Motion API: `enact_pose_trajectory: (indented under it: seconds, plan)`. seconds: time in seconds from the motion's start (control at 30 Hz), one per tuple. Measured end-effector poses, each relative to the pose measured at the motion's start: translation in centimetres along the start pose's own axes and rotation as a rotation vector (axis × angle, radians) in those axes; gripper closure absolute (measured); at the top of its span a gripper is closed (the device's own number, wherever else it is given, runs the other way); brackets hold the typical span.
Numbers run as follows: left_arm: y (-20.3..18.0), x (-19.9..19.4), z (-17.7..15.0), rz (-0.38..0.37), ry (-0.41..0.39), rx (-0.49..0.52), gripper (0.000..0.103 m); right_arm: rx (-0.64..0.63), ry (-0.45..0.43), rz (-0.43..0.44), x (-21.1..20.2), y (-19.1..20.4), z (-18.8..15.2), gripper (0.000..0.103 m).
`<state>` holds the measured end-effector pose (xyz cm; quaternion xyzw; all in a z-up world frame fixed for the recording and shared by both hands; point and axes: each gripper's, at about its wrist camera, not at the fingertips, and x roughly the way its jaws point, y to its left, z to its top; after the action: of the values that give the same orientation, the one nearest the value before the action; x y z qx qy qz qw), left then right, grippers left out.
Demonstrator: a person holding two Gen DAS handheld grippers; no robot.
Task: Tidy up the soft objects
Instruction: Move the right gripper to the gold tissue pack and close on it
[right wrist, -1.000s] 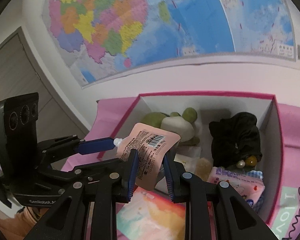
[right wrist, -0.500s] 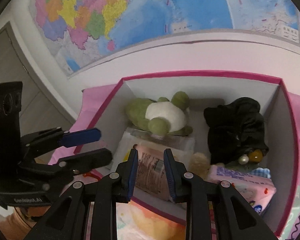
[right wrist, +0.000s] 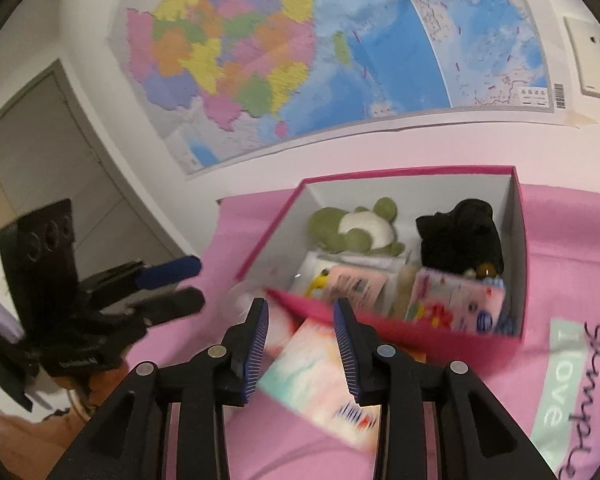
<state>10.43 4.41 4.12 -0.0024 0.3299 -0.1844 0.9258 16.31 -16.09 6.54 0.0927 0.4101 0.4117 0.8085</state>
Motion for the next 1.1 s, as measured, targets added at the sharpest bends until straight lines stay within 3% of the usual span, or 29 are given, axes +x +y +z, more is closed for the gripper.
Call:
enact_pose_trajectory:
  seconds: [0.3, 0.73, 0.9, 1.1]
  plan:
    - [-3.5, 0.9, -4.4, -0.064, 0.096, 0.069, 0.052, 0.019, 0.045, 0.009, -3.2, 1.6, -5.9, 0.068]
    - [-7.7, 3.7, -10.0, -0.154, 0.255, 0.131, 0.052, 0.176, 0.245, -0.012, -4.1, 0.1, -15.8, 0.068]
    - [-8.4, 4.4, -11.1, -0.167, 0.287, 0.131, 0.052, 0.212, 0.317, -0.012, -4.1, 0.2, -18.6, 0.068]
    - [-9.0, 5.0, -12.0, -0.187, 0.324, 0.137, 0.053, 0.209, 0.354, 0.058, -3.3, 1.3, -19.7, 0.068]
